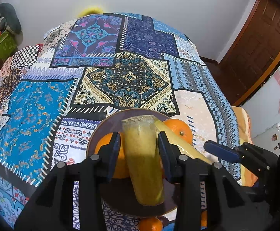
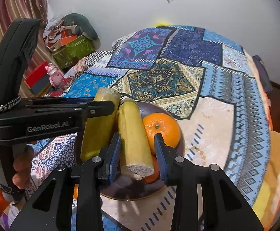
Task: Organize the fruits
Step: 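Carry the yellow fruit in the right gripper onto the plate while the left carries its own, then open both grippers to release the yellow fruits on the plate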
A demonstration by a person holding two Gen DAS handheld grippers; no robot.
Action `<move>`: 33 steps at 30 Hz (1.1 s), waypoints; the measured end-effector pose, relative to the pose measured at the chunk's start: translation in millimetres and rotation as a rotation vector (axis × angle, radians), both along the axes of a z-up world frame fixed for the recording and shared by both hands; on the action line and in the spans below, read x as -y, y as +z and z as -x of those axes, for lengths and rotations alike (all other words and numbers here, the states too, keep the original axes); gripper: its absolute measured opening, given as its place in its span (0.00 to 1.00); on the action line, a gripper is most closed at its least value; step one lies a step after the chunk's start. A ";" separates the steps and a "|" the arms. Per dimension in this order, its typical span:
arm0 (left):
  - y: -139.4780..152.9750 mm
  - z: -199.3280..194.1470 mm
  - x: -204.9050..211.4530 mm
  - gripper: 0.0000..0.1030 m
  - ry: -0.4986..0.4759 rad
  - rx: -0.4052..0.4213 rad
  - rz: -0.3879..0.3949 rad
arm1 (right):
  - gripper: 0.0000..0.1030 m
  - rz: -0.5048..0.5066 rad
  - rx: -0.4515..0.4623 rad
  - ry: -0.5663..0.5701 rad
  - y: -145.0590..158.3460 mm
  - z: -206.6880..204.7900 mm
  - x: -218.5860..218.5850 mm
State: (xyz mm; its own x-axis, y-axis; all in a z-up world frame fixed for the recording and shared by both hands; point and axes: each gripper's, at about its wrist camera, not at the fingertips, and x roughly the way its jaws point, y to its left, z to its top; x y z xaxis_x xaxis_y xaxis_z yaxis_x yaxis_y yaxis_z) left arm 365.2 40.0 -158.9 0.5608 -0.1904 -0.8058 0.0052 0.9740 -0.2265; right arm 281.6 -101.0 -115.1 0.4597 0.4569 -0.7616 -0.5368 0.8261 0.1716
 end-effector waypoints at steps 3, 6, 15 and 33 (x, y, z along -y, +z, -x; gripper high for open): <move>8.0 11.1 0.7 0.38 -0.009 0.015 -0.006 | 0.32 -0.012 0.011 -0.003 7.7 6.7 6.1; 17.7 25.5 3.2 0.38 -0.026 0.031 -0.018 | 0.33 -0.017 0.028 -0.014 16.5 15.3 12.2; 42.1 84.0 10.6 0.50 -0.065 0.097 -0.118 | 0.43 -0.024 0.068 -0.071 36.3 49.9 39.2; -16.0 143.4 19.8 0.56 -0.136 -0.020 -0.106 | 0.49 0.001 -0.081 -0.099 -22.5 109.7 52.9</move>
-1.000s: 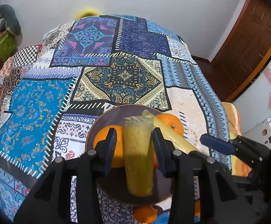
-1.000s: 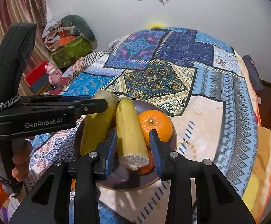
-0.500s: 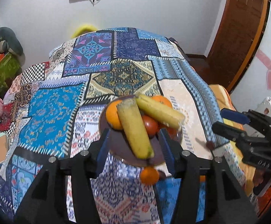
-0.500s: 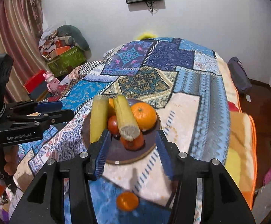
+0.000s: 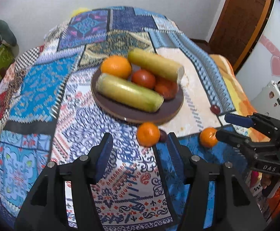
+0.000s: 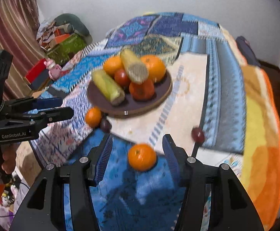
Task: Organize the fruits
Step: 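Open both grippers to release the yellow fruits on the plate, then grasp a mandarin with the right gripper while the left grasps another mandarin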
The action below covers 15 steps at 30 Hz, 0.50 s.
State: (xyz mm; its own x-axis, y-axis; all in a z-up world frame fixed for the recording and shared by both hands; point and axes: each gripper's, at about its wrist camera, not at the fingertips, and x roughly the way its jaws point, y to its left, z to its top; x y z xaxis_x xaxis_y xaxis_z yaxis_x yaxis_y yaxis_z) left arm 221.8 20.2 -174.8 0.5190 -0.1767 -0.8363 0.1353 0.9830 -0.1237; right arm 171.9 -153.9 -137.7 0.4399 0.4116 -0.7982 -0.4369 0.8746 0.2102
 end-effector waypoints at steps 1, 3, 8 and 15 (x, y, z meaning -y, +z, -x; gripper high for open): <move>-5.1 0.1 0.5 0.56 -0.001 -0.010 0.003 | 0.49 0.003 -0.011 -0.001 -4.8 1.5 -0.3; -10.6 -1.3 1.6 0.56 -0.003 -0.021 0.010 | 0.49 -0.002 -0.030 0.000 -11.2 2.5 -0.2; -23.7 -8.5 5.4 0.56 -0.002 -0.038 0.022 | 0.49 -0.007 -0.053 0.003 -19.9 3.9 -1.9; -35.3 -19.2 13.8 0.50 -0.009 -0.050 0.018 | 0.44 -0.006 -0.080 0.004 -32.0 1.8 -2.8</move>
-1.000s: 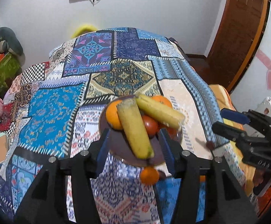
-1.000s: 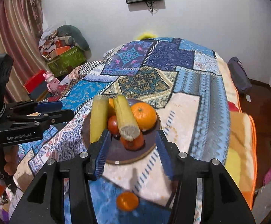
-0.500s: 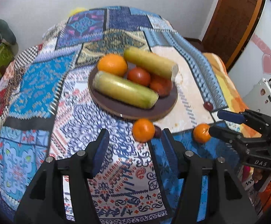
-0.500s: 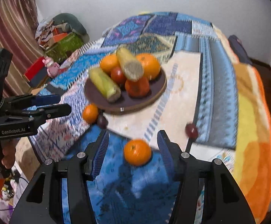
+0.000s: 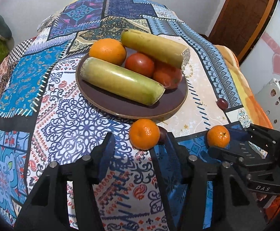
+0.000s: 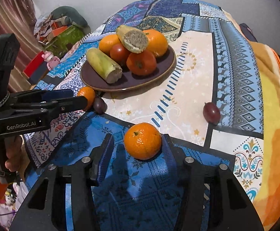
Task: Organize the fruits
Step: 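Grasp a mandarin with the right gripper while the left grasps another mandarin, then carry both mandarins onto the plate and open both grippers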
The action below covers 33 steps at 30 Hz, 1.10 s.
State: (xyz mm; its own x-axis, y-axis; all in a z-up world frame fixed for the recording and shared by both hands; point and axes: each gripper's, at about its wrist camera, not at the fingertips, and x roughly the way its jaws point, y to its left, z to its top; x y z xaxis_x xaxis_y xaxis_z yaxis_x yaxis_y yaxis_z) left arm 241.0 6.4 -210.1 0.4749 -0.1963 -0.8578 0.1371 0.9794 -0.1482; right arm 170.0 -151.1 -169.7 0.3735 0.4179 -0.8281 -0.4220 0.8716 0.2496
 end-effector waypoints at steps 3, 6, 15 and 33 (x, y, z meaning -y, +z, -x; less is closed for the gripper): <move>-4.1 -4.8 1.6 0.42 -0.002 -0.009 -0.003 | 0.40 -0.006 -0.002 -0.004 -1.3 -0.4 1.6; -7.3 -8.1 2.1 0.34 -0.008 -0.023 0.015 | 0.35 -0.008 0.000 -0.006 -1.3 0.5 1.8; -3.6 -3.6 0.6 0.33 -0.004 -0.010 0.020 | 0.35 -0.024 0.012 -0.009 4.9 5.2 3.6; 37.0 -9.6 -30.1 0.33 0.064 0.093 0.011 | 0.35 -0.042 0.102 0.014 30.3 -28.6 -25.4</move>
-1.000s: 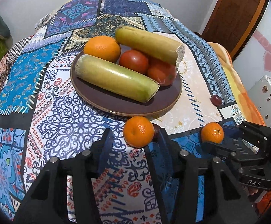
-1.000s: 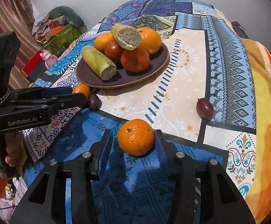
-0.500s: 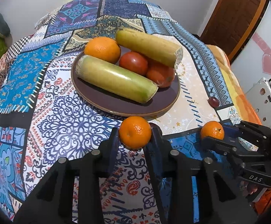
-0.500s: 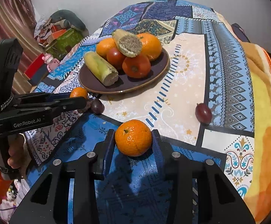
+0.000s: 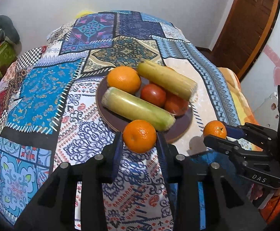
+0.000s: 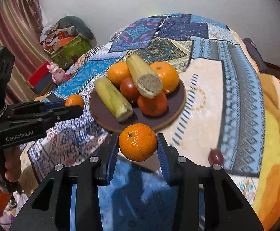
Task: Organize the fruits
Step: 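Carry both mandarins onto the plate and open both grippers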
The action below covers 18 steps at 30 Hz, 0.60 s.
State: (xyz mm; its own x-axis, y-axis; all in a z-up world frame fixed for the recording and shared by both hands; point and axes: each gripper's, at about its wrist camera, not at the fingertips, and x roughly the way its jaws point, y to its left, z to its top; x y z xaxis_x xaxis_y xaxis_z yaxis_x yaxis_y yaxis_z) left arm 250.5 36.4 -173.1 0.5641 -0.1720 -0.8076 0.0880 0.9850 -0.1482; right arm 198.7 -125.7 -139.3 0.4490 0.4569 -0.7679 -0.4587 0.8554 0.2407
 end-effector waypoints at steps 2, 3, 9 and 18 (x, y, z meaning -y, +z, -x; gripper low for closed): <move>-2.0 -4.9 -4.1 0.33 0.012 -0.005 0.000 | 0.35 0.004 -0.002 0.008 -2.3 -6.6 -6.7; -3.2 -7.6 -6.2 0.33 0.017 -0.007 0.001 | 0.35 0.008 -0.002 0.011 -3.8 -9.3 -9.2; -16.1 -26.7 -17.8 0.33 0.045 -0.041 0.019 | 0.35 0.030 -0.032 0.007 -17.9 -26.1 -16.9; -26.1 -36.9 -15.6 0.34 0.042 -0.054 0.017 | 0.35 0.032 -0.047 0.015 -21.3 -33.5 -20.0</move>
